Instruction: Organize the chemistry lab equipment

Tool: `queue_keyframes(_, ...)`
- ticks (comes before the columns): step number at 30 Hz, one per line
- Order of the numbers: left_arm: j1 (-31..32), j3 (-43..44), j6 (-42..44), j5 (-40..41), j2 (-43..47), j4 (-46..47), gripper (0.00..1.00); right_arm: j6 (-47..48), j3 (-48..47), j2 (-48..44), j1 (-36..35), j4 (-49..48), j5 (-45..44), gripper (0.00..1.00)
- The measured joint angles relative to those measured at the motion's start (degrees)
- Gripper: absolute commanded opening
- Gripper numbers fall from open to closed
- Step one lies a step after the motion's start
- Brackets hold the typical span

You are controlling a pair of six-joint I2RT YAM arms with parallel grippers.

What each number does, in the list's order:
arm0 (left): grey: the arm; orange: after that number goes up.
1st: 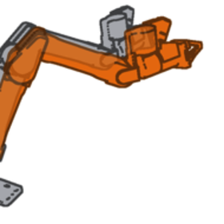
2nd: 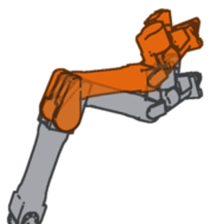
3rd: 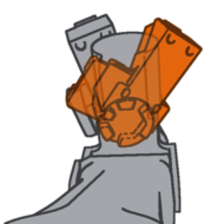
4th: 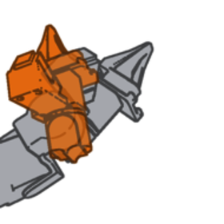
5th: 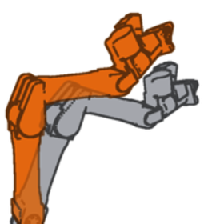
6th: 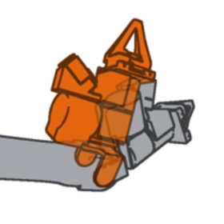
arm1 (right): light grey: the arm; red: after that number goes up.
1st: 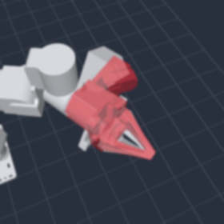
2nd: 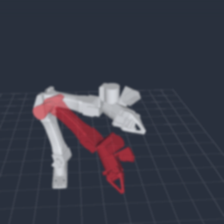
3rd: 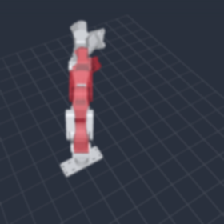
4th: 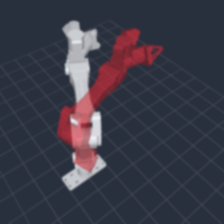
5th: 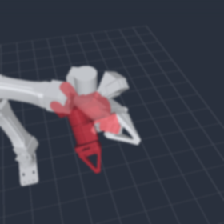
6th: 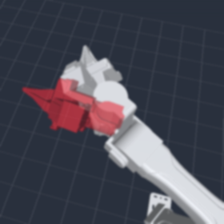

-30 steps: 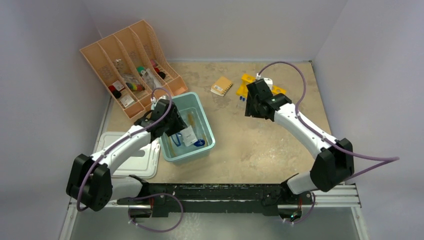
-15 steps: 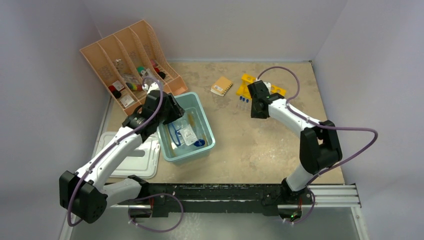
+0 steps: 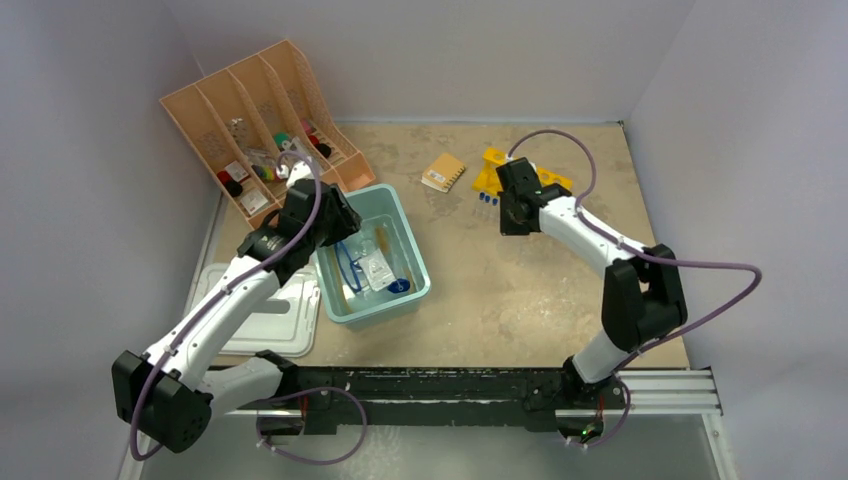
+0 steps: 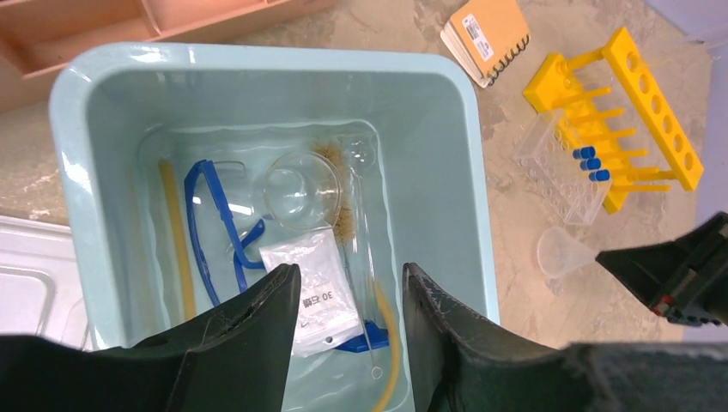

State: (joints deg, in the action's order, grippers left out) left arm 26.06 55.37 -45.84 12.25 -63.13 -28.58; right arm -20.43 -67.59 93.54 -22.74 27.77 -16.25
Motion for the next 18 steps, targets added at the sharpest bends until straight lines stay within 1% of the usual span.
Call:
queue_keyframes(5,0.0,1.2,-0.5,3.0,0.3,-1.0,0.50,0.5,-1.7,-6.4,0.0,4.7,5.4,0.00)
queue_keyframes(11,-0.3,3.0,-3.2,9.8,0.6,-5.0,0.66,3.5,-8.2,-15.0,-0.2,5.0,15.1,0.00)
queue_keyframes(15,-0.9,6.0,-3.9,15.2,1.4,-8.2,0.71,3.9,-13.9,-16.7,-1.9,2.6,22.7,0.00)
queue_keyframes(18,-1.5,8.5,-4.0,18.6,2.0,-9.8,0.74,3.9,-16.7,-16.2,-5.9,0.5,26.1,0.00)
